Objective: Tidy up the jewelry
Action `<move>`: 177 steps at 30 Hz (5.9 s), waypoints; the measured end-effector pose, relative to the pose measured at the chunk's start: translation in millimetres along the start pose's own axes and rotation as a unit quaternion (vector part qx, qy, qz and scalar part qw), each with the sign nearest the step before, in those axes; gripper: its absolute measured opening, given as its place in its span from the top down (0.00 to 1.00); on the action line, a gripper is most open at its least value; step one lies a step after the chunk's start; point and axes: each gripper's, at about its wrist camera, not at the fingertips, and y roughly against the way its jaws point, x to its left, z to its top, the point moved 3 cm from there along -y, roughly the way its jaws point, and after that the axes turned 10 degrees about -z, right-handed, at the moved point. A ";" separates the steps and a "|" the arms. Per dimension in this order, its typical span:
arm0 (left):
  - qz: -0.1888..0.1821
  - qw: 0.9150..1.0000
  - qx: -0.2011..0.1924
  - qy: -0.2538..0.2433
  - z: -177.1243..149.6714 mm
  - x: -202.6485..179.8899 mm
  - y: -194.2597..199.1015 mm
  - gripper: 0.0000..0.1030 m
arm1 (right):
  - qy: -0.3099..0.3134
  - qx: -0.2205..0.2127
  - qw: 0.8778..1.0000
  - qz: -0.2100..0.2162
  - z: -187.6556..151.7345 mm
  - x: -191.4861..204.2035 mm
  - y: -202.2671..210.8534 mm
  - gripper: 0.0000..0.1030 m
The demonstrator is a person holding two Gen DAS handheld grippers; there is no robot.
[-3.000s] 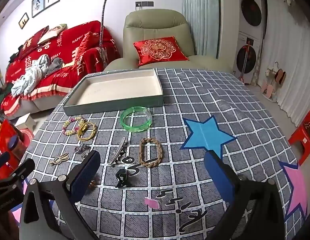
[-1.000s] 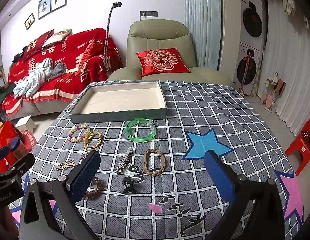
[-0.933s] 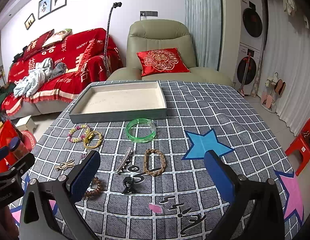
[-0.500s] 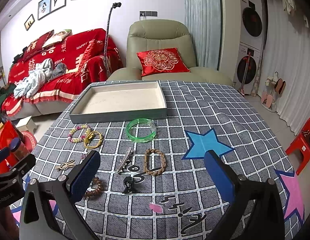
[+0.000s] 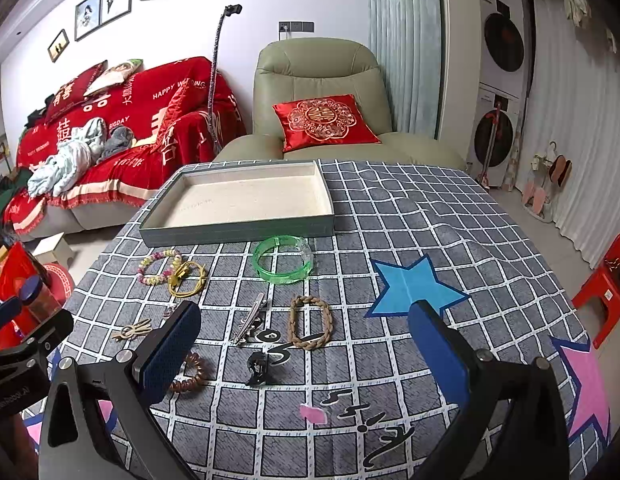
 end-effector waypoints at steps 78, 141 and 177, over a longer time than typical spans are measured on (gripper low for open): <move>-0.009 0.998 0.058 -0.009 -8.1 14.2 -28.1 0.00 | -0.011 0.042 0.999 -0.001 -18.7 -5.1 -13.1 0.00; -0.188 0.972 0.125 -0.069 42.5 -1.3 -67.9 0.66 | 0.003 0.167 0.980 0.112 18.6 2.6 -90.1 0.87; -0.075 0.985 0.145 -0.061 165.0 -18.7 -290.0 0.66 | 0.009 0.215 0.968 0.126 151.4 69.0 -288.8 0.87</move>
